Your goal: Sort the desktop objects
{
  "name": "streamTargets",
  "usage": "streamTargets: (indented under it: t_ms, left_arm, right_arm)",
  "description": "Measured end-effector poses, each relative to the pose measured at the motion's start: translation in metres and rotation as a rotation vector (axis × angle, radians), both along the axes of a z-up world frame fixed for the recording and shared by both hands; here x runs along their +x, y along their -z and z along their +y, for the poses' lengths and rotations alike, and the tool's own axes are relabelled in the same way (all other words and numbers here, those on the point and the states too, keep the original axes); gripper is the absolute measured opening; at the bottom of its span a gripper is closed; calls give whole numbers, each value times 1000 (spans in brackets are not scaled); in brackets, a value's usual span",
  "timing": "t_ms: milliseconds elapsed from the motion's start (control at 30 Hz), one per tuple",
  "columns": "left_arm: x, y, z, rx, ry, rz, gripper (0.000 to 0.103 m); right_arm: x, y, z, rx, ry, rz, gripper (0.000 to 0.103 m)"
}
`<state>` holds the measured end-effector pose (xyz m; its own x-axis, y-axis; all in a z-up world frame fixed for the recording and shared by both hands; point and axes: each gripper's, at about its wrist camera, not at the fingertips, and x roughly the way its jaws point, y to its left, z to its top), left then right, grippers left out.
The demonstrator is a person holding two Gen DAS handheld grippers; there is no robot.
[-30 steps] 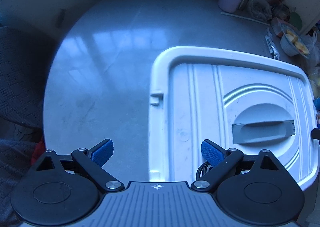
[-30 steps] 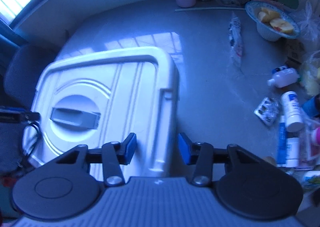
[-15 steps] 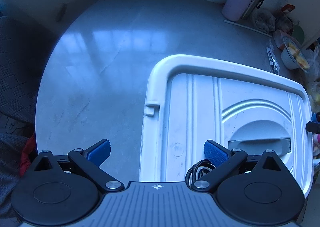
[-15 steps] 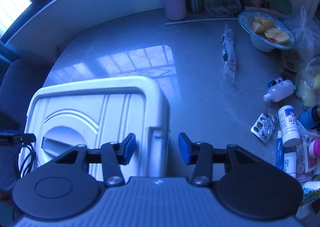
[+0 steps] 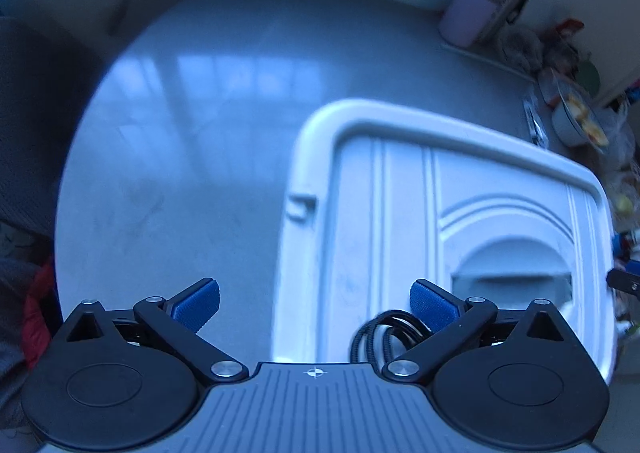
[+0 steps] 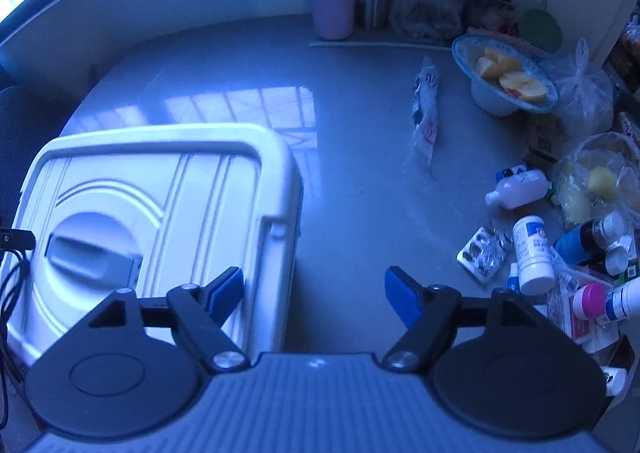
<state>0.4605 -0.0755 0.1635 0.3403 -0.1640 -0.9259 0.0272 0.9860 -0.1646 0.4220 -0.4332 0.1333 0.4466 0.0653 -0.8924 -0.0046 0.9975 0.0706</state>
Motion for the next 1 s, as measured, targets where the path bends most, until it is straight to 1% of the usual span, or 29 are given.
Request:
streamTargets:
  t_ms: [100, 167, 200, 267, 300, 400, 500, 567, 600, 633, 700, 767, 833, 1000]
  left_arm:
    - [6, 2, 5, -12, -31, -25, 103]
    - [10, 3, 8, -36, -53, -15, 103]
    - [11, 1, 8, -36, -58, -8, 103]
    - [11, -1, 3, -13, -44, 8, 103]
    - [9, -2, 1, -15, -25, 16, 102]
    - [4, 0, -3, -32, 19, 42, 103]
    - [4, 7, 1, -89, -5, 69, 103]
    - [4, 11, 0, -115, -14, 80, 103]
    - [3, 12, -5, -117, -3, 78, 102]
    - [2, 13, -10, -117, 14, 80, 102]
    - [0, 14, -23, -105, 55, 77, 102]
    - [-1, 15, -34, -70, 81, 65, 102]
    - [-1, 13, -34, -52, 85, 59, 102]
    - [-1, 0, -33, -52, 78, 40, 102]
  right_arm:
    - [3, 1, -2, 3, 17, -19, 78]
    - [3, 3, -5, 20, 38, -17, 80]
    - [2, 3, -7, 30, 48, -3, 80]
    - [1, 3, -10, 53, 67, 31, 80]
    - [-2, 3, -9, 50, 68, 45, 80]
    - [-8, 1, -1, 0, 37, 64, 83]
    - [-10, 2, 2, -33, 26, 57, 90]
    - [-9, 3, -3, -13, 36, 62, 91]
    - [-8, 4, -6, 3, 38, 65, 91]
    - [-8, 4, -9, 13, 42, 64, 91]
    - [-6, 6, -11, -1, 52, 65, 91]
    - [-5, 9, -11, -16, 67, 75, 91]
    - [-7, 7, -9, -18, 65, 77, 91]
    - [-12, -5, -2, 2, 37, 54, 92]
